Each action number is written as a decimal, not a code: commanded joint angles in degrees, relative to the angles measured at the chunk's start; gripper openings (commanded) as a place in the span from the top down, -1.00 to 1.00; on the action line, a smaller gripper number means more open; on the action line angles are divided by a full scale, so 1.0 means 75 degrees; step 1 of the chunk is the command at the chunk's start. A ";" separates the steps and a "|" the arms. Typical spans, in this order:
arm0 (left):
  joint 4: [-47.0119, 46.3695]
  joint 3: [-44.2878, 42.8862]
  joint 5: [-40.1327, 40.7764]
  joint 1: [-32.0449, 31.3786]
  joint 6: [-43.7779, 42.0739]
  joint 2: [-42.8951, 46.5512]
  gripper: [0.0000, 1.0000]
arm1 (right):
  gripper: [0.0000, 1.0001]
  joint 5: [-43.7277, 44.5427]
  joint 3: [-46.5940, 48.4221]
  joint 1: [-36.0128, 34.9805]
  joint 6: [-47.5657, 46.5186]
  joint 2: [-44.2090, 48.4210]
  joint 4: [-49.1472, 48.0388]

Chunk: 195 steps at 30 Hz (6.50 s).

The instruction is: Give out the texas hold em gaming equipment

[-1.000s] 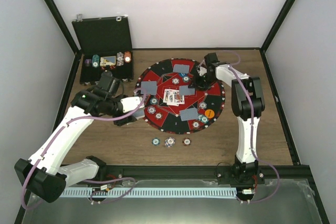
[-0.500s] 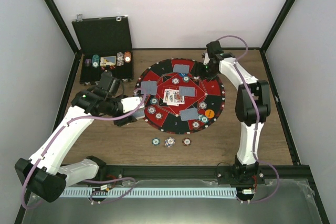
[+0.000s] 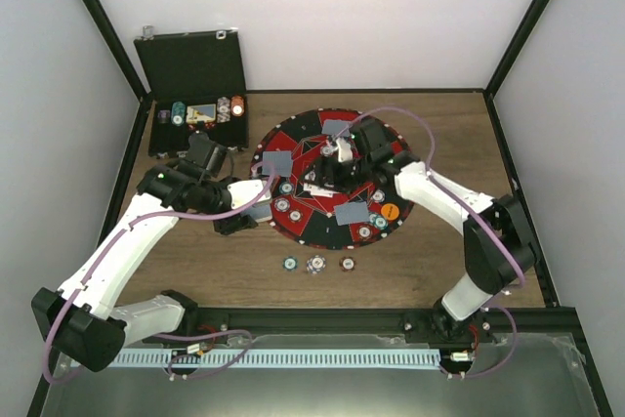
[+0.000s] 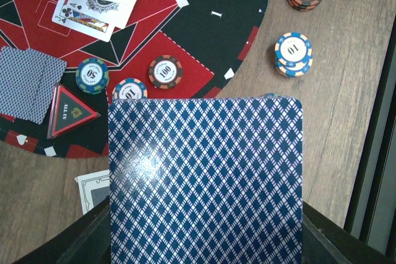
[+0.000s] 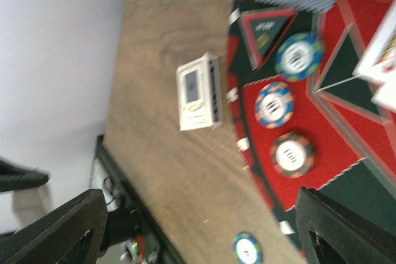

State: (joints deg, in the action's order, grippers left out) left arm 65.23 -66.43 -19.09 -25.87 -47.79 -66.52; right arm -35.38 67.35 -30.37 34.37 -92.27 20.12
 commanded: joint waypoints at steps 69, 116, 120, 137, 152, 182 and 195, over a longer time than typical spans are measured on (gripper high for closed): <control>-0.0206 0.0050 0.0108 -0.0008 -0.0179 0.0149 0.85 | 0.99 -0.1569 -0.0597 -0.0646 0.1462 0.0350 -0.1773; -0.2943 0.3706 0.0770 0.3752 -0.2500 -0.0624 0.87 | -0.30 0.0325 0.0099 0.2246 -0.1296 -0.0216 0.0854; -0.3189 0.4173 0.0766 0.3742 -0.2590 -0.0406 0.82 | -0.52 0.0510 -0.0052 0.2245 -0.1293 0.0170 0.0986; -0.2749 0.3005 -0.0317 0.3739 -0.1614 -0.0525 -1.00 | -1.00 0.4491 -0.0797 0.2259 -0.0936 0.2065 0.0810; -1.2185 0.5182 0.0260 0.3765 0.5141 -0.0665 -1.00 | -0.99 0.9453 -0.5392 0.2303 -0.1994 0.2932 -0.5623; -1.7749 0.6742 0.2792 0.3522 0.6149 -0.3036 -1.00 | -1.00 0.5629 -0.7333 0.3728 -0.4033 0.0540 -1.2650; -1.7627 0.6675 0.2780 0.3519 0.6143 -0.3058 -1.00 | -1.00 0.5631 -0.7294 0.3721 -0.4020 0.0550 -1.2543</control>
State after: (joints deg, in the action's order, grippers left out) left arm -65.06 -15.44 1.48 0.67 -2.70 -89.17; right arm 7.01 12.56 -2.44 4.12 -88.44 -72.12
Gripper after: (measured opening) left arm 0.999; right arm 0.998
